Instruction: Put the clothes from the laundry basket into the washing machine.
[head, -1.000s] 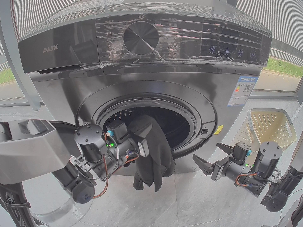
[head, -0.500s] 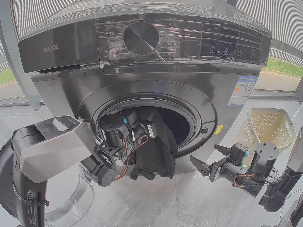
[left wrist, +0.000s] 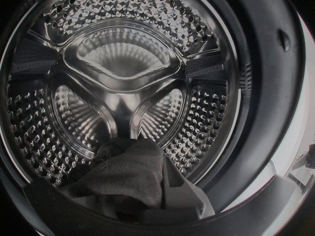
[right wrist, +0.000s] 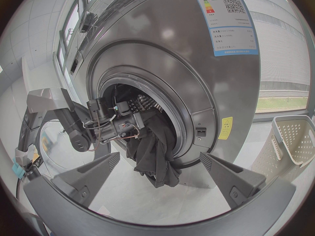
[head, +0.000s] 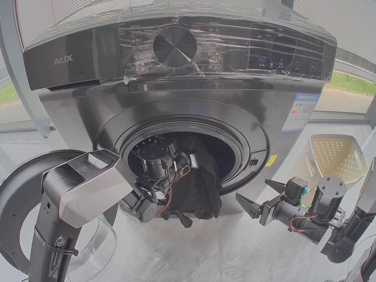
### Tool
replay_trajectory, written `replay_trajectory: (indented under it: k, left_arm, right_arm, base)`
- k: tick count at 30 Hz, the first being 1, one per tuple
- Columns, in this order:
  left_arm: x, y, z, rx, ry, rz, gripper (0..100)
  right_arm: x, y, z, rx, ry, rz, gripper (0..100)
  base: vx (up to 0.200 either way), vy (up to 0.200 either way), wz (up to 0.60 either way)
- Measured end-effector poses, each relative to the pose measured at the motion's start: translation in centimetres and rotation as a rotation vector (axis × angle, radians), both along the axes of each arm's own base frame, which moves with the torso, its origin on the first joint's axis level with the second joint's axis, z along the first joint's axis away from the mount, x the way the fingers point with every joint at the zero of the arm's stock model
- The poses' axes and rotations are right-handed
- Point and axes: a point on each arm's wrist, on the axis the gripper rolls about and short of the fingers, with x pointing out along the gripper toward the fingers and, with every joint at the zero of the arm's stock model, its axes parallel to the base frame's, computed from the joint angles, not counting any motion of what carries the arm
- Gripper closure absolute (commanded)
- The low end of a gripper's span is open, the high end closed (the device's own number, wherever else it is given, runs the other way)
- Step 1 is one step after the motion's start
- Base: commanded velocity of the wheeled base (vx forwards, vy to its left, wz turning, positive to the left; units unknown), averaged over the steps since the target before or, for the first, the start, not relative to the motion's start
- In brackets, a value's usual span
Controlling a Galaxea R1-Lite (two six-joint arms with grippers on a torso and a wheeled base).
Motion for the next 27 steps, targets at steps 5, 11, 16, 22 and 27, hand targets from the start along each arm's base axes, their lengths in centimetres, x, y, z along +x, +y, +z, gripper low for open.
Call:
replay_trajectory:
  k: [5, 11, 16, 22, 27]
  left_arm:
    - [2.5, -0.3, 0.0, -0.001, -0.005, 0.023, 100]
    - [4.9, -0.9, 0.1, -0.004, -0.027, 0.06, 100]
    - [6.7, -1.0, 0.7, -0.011, -0.041, 0.123, 100]
    - [7.7, -0.7, 0.3, -0.005, -0.033, 0.158, 100]
    - [7.9, -0.6, -0.1, -0.013, -0.029, 0.16, 0]
  right_arm:
    - [0.0, 0.0, 0.0, -0.001, 0.002, 0.0, 0]
    - [0.0, -0.1, -0.1, -0.003, 0.005, -0.002, 0]
    - [0.0, -0.1, -0.2, -0.004, 0.007, -0.003, 0]
    - [0.1, -0.1, -0.2, -0.006, 0.008, -0.005, 0]
    - [0.1, -0.1, -0.3, -0.007, 0.011, -0.003, 0]
  base:
    - [0.0, 0.0, 0.0]
    - [0.0, 0.0, 0.0]
    - [0.0, 0.0, 0.0]
    - [0.0, 0.0, 0.0]
    - [0.0, 0.0, 0.0]
